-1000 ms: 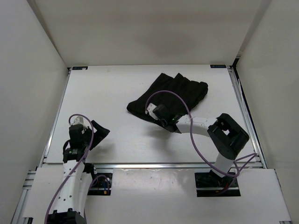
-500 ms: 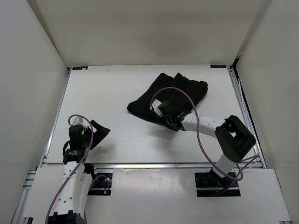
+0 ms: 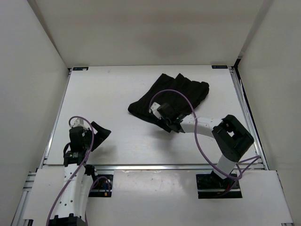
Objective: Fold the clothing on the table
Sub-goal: Flatten the skirt out
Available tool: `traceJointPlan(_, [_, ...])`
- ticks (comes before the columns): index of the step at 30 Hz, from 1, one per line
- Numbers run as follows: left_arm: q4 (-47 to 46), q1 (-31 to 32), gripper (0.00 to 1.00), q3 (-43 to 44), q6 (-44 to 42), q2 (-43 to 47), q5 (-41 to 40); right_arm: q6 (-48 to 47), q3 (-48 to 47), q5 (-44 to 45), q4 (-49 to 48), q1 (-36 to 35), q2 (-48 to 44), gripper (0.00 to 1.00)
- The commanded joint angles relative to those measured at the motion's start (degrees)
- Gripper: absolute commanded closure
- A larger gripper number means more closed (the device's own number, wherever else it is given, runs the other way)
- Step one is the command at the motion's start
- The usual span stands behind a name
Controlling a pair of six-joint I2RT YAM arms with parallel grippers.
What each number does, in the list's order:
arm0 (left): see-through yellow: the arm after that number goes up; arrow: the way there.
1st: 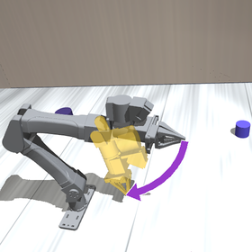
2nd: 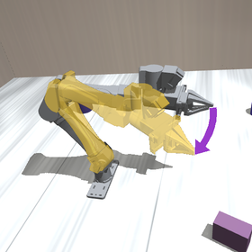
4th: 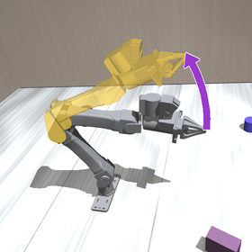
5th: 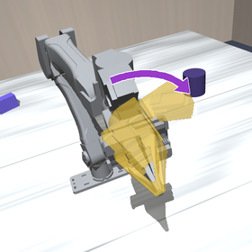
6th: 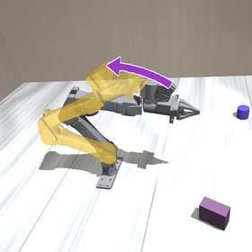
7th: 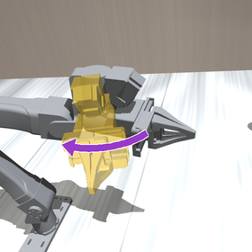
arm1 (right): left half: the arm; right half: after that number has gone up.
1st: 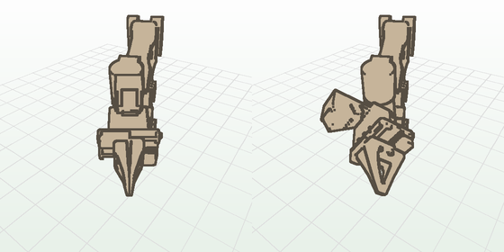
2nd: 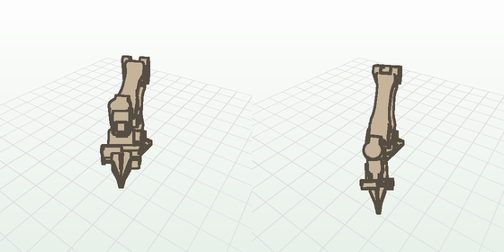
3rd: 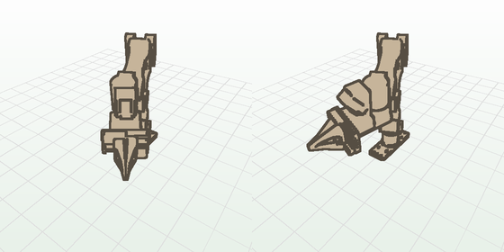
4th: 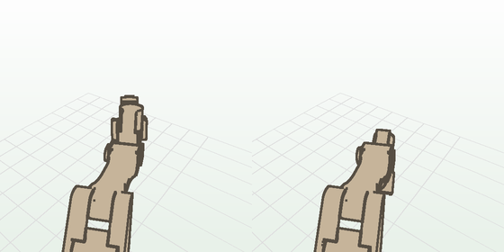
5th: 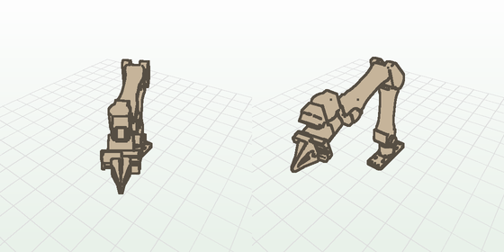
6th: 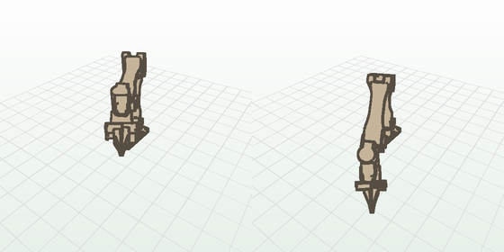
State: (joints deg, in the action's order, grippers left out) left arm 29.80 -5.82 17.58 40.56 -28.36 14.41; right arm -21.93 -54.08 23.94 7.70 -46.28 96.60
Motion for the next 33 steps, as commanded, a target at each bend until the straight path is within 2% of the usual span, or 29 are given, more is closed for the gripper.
traceJointPlan(1, [0.3,-0.1,0.01,-0.5,0.0,0.6,1.2,-1.8,-0.6,1.6,-4.0,-1.1,2.1,0.22])
traceJointPlan(2, [0.3,-0.3,0.01,-0.5,-0.2,0.5,0.7,-1.6,-1.5,2.2,-4.4,-1.2,2.8,0.23])
traceJointPlan(4, [-0.1,0.2,0.01,-0.5,0.2,0.7,0.7,-1.8,-2.7,2.7,-5.1,-1.4,4.4,0.31])
traceJointPlan(7, [0.0,0.3,0.01,-0.5,0.0,0.6,0.6,-3.0,-4.0,5.2,-6.9,-2.0,6.2,0.62])
traceJointPlan(8, [-0.1,0.2,0.01,-0.6,0.0,0.5,0.8,-3.1,-4.0,5.9,-7.4,-1.6,6.1,0.67])
traceJointPlan(10, [-0.2,-0.2,0.02,-0.8,-0.1,0.7,0.6,-3.3,-4.4,7.9,-8.5,-1.4,6.1,0.91])
traceJointPlan(12, [-0.4,-0.2,0.01,-1.1,0.1,0.7,0.9,-4.4,-4.1,10.1,-9.9,-0.7,5.3,1.00])
traceJointPlan(15, [-2.2,-0.3,0.01,-0.9,0.7,0.2,1.9,-6.0,-5.4,12.1,-10.3,1.4,2.4,1.00])
traceJointPlan(17, [-4.0,-0.3,0.01,-0.3,0.6,-0.1,2.6,-6.0,-10.3,10.0,-7.9,3.4,-1.2,1.00])
traceJointPlan(20, [-9.3,2.6,0.01,0.4,1.6,-2.7,2.2,-2.8,-23.1,4.8,3.8,7.1,-3.6,1.00])
traceJointPlan(23, [-17.9,11.1,0.02,-0.5,6.3,-6.9,-0.4,-1.7,-32.9,0.8,11.9,8.5,-4.1,1.00])
traceJointPlan(26, [-29.1,15.9,0.02,-2.3,13.1,-11.9,-1.2,0.7,-37.7,-2.8,16.3,8.2,-6.0,1.00])
traceJointPlan(27, [-34.0,17.7,0.01,-1.6,14.7,-13.5,-1.0,2.1,-39.5,-2.8,17.0,7.7,-6.4,0.99])
traceJointPlan(30, [-36.5,22.4,0.01,4.8,15.3,-22.7,-1.8,2.9,-42.1,-2.1,20.0,6.0,-7.7,1.00])
traceJointPlan(33, [-41.9,24.9,0.01,11.8,20.1,-30.4,-1.2,7.4,-42.9,-3.5,24.6,6.0,-8.0,1.00])
